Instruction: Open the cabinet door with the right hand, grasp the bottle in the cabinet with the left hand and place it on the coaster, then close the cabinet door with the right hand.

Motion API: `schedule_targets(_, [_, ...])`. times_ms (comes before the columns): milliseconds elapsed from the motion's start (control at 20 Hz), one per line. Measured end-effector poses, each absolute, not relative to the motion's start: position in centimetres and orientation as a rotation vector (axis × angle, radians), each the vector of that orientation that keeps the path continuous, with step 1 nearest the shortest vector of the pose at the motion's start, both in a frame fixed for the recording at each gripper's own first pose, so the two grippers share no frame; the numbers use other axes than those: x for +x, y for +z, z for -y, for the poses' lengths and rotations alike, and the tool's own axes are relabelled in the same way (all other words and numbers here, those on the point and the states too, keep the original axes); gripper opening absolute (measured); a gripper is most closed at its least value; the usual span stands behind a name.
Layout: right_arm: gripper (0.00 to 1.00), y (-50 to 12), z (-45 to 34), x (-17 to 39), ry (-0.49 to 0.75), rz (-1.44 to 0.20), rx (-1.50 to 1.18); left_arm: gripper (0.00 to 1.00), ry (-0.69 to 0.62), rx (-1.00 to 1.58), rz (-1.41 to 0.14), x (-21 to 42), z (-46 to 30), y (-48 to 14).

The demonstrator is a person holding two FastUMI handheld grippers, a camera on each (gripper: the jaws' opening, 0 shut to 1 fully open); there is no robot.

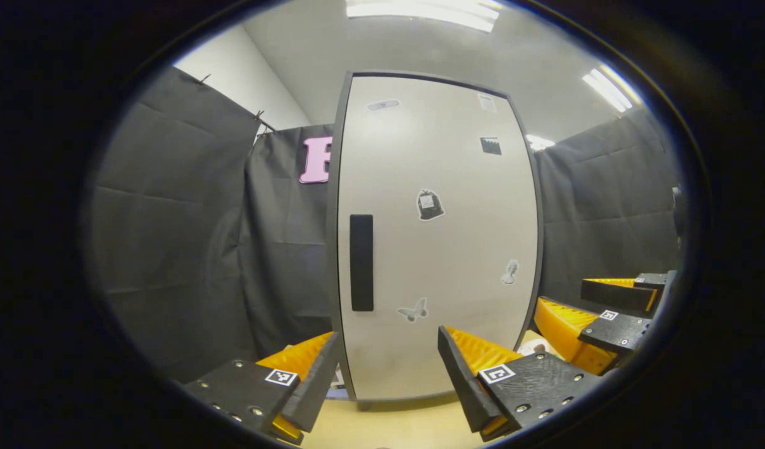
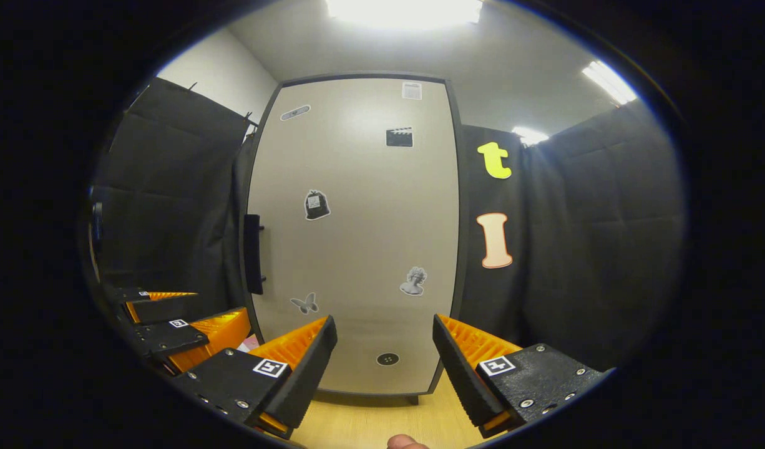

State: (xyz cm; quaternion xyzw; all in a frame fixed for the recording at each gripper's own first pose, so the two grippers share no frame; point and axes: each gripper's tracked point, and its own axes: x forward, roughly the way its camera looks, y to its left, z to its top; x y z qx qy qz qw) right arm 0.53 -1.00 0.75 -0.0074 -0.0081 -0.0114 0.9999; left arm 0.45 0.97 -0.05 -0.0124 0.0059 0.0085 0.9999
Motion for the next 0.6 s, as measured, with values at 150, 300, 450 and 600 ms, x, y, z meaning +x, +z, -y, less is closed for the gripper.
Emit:
schedule_targets(150, [0.95,0.9,1.1,0.8,-0.022,0.016,-0.010,0.89,0.021,-0.027,-0.012,0.6,-1.1,0.0])
schedule_targets(300, [0.95,0.9,1.4,1.1,-0.025,0.017,-0.009,0.89,0.020,-0.023,-0.011,0.6,-1.1,0.0])
schedule_targets(450, [0.95,1.2,1.3,1.5,-0.019,0.020,-0.008,0.82,0.021,-0.023,-0.009,0.5,-1.2,0.0])
schedule_targets(600, [0.95,2.0,1.1,2.2,-0.011,0.036,-0.018,0.89,0.027,-0.019,-0.009,0.3,-1.7,-0.2])
